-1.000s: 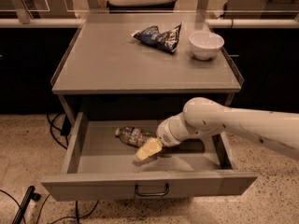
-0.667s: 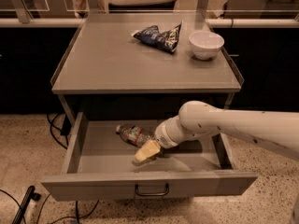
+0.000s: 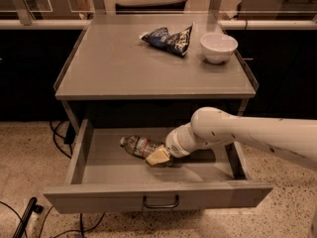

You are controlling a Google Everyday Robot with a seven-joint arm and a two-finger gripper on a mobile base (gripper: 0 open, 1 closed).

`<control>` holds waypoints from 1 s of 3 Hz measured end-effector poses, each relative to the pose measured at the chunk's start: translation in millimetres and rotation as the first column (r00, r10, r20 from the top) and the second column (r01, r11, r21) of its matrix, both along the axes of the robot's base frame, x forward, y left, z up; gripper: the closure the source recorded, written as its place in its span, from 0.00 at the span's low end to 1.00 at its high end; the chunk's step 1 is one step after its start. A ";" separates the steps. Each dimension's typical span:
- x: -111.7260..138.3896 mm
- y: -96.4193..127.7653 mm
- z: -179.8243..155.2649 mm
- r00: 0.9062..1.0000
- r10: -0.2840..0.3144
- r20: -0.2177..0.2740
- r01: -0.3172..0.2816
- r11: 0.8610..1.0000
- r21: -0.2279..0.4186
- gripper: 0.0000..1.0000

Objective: Pick water bottle from top drawer and place on counter

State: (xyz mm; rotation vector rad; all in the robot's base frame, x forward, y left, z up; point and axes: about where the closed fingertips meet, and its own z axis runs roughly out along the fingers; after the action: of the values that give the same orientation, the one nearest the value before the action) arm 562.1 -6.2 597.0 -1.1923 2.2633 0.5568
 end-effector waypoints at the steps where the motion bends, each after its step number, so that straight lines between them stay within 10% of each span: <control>1: 0.0 0.0 0.0 1.000 0.000 0.000 0.000 1.000 0.000 0.74; 3: 0.0 0.1 0.0 1.000 0.000 0.000 0.000 1.000 0.000 1.00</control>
Offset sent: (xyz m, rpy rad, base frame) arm 0.0000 0.0000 0.0000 0.0000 0.0000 0.0000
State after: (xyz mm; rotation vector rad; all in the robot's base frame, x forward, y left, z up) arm 562.1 -6.1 596.9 -1.1926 2.2633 0.5569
